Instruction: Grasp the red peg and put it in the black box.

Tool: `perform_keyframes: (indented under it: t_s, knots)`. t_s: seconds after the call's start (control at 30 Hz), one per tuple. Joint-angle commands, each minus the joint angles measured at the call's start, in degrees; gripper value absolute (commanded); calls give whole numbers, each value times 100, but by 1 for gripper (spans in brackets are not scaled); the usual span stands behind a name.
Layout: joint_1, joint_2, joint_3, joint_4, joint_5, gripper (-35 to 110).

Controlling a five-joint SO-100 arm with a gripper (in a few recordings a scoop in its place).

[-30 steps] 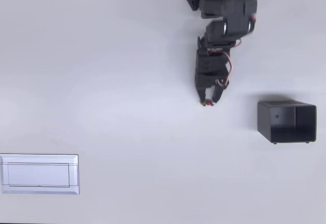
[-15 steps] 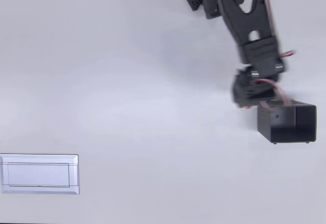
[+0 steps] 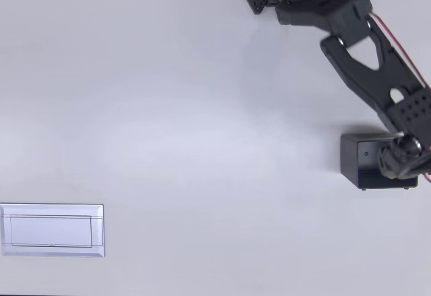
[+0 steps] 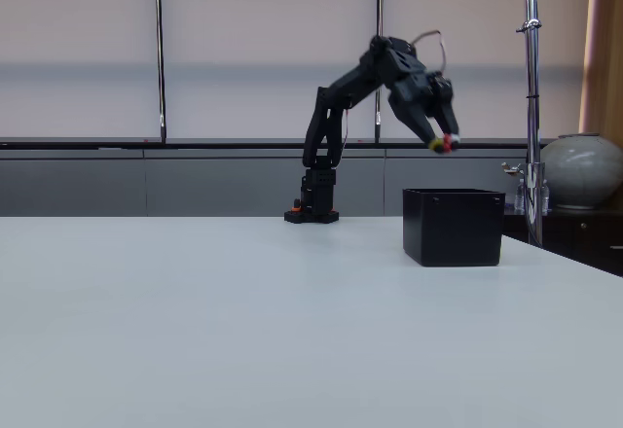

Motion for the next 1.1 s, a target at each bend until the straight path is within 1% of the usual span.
perform_keyframes:
  t_s: [0.0, 0.1, 0.3, 0.47, 0.67, 0.77, 0.87, 1.0, 1.07]
  knots:
    - [-132, 114, 677, -149, -35, 0]
    - [-158, 158, 729, -158, -53, 0]
    - [-167, 123, 729, 211, 79, 0]
    - [-176, -9, 281, 88, 272, 0]
    - [-123, -984, -1617, -1354, 1002, 0]
    - [-114, -1617, -2593, -2021, 1204, 0]
    - [-97, -2268, -3639, -2971, 1371, 0]
    - [-88, -2936, -5010, -4676, 1521, 0]
    - [-79, -2988, -5124, -4860, 1503, 0]
